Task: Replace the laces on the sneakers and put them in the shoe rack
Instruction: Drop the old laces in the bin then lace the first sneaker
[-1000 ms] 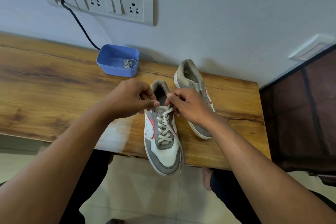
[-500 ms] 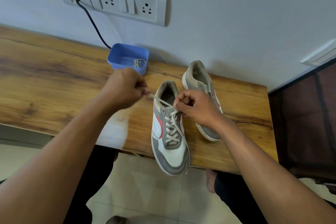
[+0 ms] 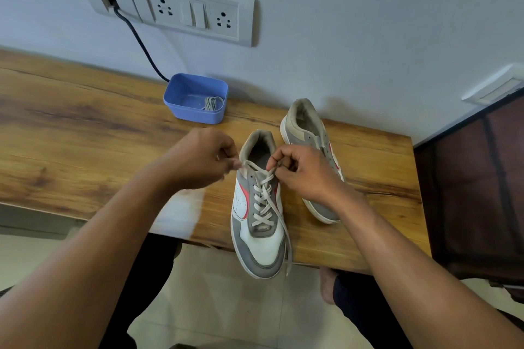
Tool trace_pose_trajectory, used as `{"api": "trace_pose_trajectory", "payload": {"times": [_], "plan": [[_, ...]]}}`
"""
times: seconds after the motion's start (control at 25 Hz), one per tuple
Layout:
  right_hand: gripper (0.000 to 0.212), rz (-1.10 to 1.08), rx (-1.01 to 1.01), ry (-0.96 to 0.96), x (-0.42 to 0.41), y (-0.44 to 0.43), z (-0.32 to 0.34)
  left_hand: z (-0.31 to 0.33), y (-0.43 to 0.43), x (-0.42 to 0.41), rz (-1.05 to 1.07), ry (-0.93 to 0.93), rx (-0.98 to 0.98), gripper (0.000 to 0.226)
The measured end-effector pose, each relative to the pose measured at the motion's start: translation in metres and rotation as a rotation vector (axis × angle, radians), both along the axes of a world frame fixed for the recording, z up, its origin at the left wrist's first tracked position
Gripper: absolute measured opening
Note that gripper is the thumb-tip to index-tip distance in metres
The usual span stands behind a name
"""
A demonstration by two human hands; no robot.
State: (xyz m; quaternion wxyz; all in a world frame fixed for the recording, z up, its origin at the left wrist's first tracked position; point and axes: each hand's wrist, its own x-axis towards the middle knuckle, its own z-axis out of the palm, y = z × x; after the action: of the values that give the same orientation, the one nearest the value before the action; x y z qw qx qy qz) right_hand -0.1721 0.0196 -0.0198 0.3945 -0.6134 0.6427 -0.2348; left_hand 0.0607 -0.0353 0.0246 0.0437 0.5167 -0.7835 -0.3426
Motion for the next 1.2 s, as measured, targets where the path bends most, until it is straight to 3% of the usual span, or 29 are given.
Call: {"api": "trace_pose_trajectory", "payload": {"times": [0.2, 0.4, 0.52, 0.68, 0.88, 1.04, 1.2], "plan": [[0.026, -0.038, -0.038, 0.02, 0.002, 0.001, -0.002, 0.008, -0.014, 0.023, 0.185, -0.017, -0.155, 0.017], [0.028, -0.073, 0.058, -0.094, 0.001, -0.002, 0.004, 0.026, 0.001, 0.014, 0.096, 0.301, 0.037, 0.011], [0.023, -0.051, 0.103, -0.139, -0.002, -0.001, 0.008, 0.036, 0.01, 0.013, 0.041, 0.397, 0.113, 0.008], [0.029, 0.086, 0.047, 0.025, -0.008, 0.008, 0.012, 0.026, 0.025, 0.0, 0.034, 0.264, 0.046, 0.013], [0.032, 0.129, -0.077, 0.111, -0.004, 0.018, 0.011, 0.024, 0.004, 0.014, 0.335, 0.308, -0.081, 0.014], [0.021, 0.026, 0.005, 0.062, -0.005, 0.014, 0.017, 0.034, 0.021, -0.007, 0.109, 0.531, 0.196, 0.008], [0.012, -0.085, 0.247, -0.298, 0.003, 0.015, 0.036, 0.028, 0.044, -0.033, -0.176, 0.527, 0.357, 0.007]]}}
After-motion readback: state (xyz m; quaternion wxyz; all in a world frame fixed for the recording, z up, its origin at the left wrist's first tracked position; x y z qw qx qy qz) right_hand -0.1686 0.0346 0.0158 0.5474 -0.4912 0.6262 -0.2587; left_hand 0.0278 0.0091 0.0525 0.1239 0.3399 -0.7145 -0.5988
